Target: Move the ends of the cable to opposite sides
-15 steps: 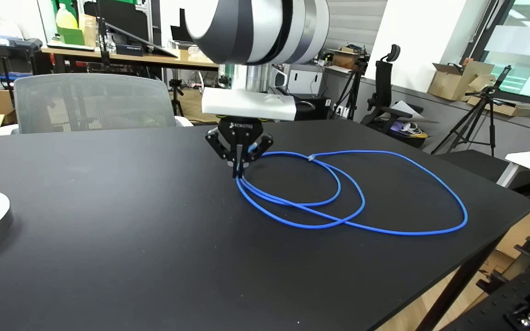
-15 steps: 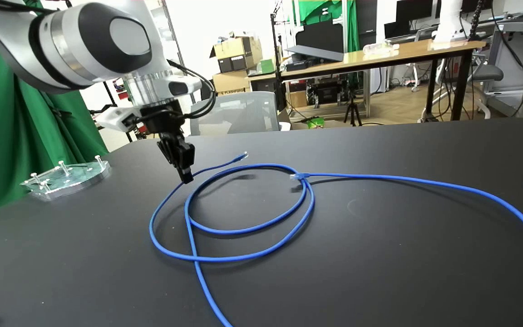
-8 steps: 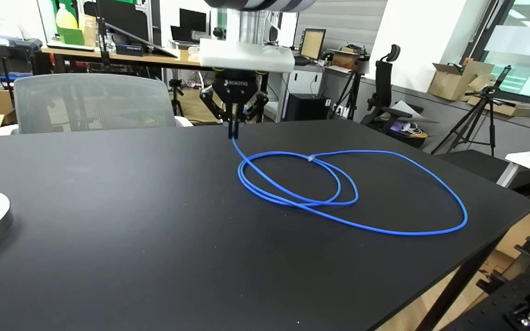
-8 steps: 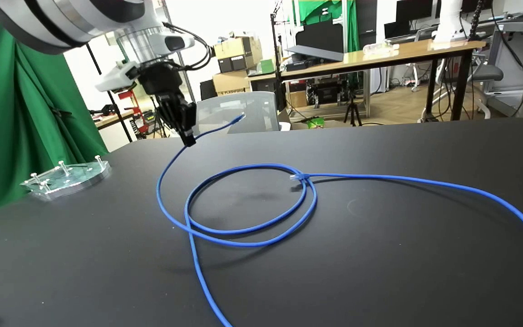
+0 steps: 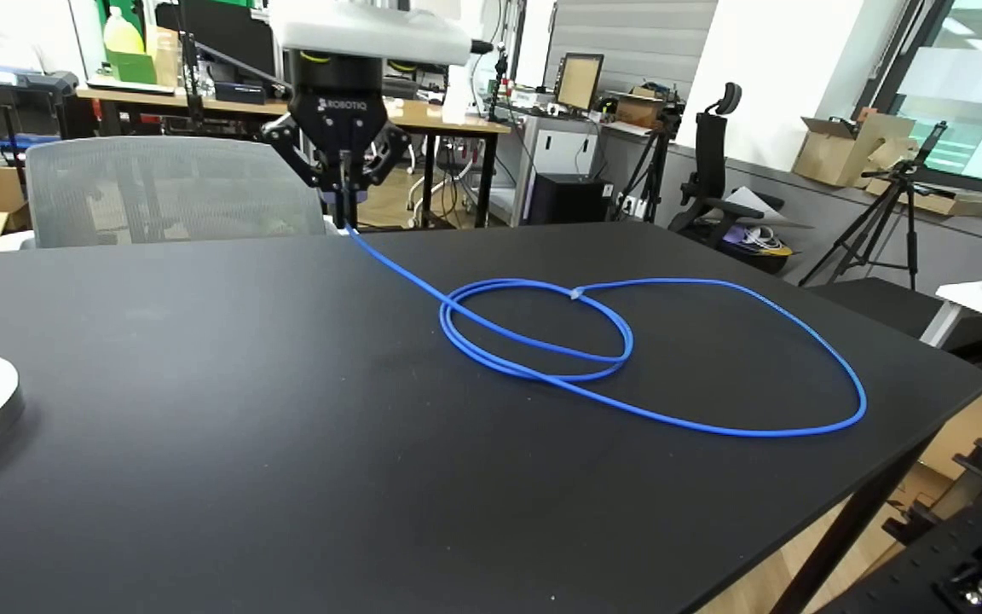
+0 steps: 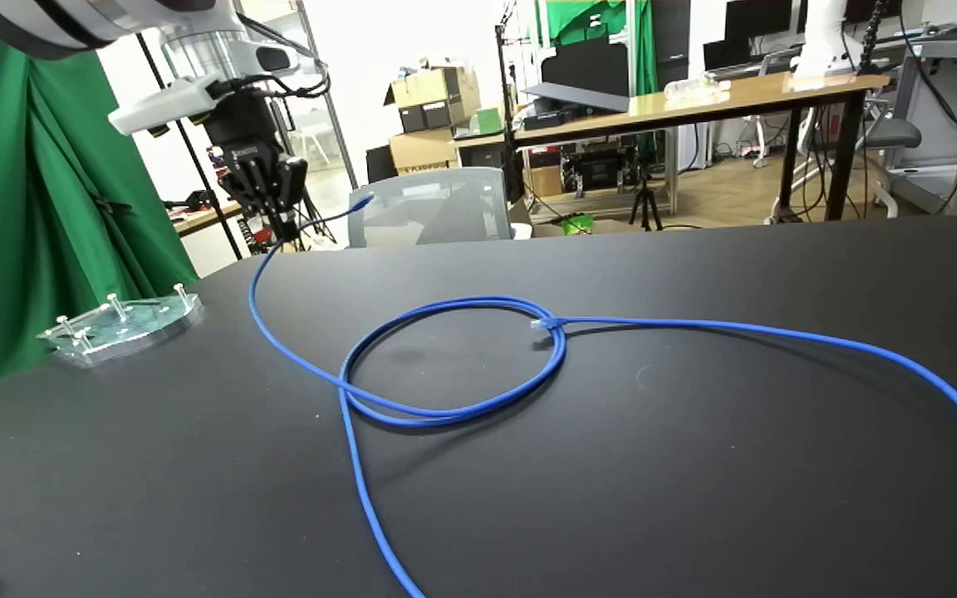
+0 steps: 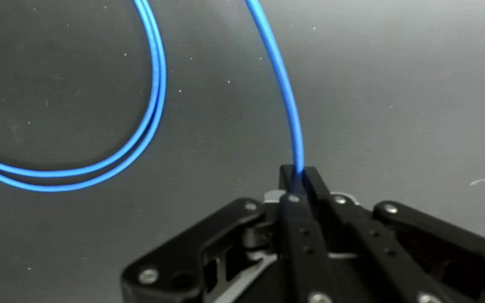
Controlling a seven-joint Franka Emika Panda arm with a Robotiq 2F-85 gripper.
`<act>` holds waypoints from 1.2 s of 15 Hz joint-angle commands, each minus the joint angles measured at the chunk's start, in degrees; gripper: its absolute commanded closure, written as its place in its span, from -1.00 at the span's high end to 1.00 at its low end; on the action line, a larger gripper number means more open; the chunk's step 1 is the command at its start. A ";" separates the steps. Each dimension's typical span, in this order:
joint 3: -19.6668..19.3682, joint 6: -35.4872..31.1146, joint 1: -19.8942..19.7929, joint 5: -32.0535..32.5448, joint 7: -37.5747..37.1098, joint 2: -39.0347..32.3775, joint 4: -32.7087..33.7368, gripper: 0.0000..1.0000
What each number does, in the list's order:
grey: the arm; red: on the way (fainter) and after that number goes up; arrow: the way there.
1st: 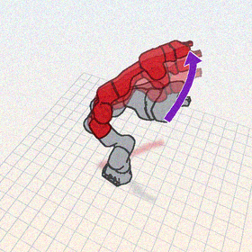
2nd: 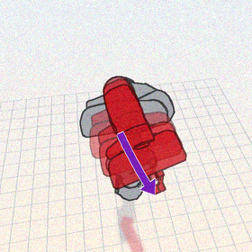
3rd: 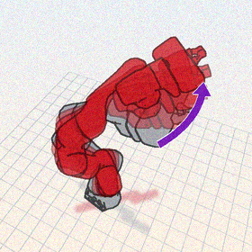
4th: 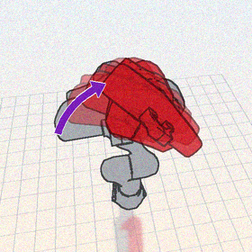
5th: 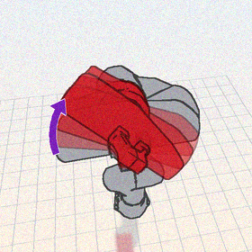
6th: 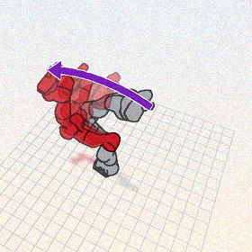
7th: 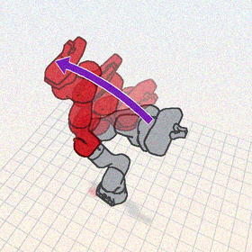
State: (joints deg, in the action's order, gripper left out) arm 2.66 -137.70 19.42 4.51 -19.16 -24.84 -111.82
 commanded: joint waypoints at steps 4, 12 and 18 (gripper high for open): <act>5.26 7.70 0.63 3.70 11.21 -4.46 6.51 -0.97; 8.15 11.61 2.00 8.16 22.12 -8.17 7.75 -0.97; 8.55 12.82 2.40 10.73 25.80 -9.56 7.35 -0.97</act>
State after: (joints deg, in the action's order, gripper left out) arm 10.91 -126.98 21.77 13.64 5.21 -33.57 -105.86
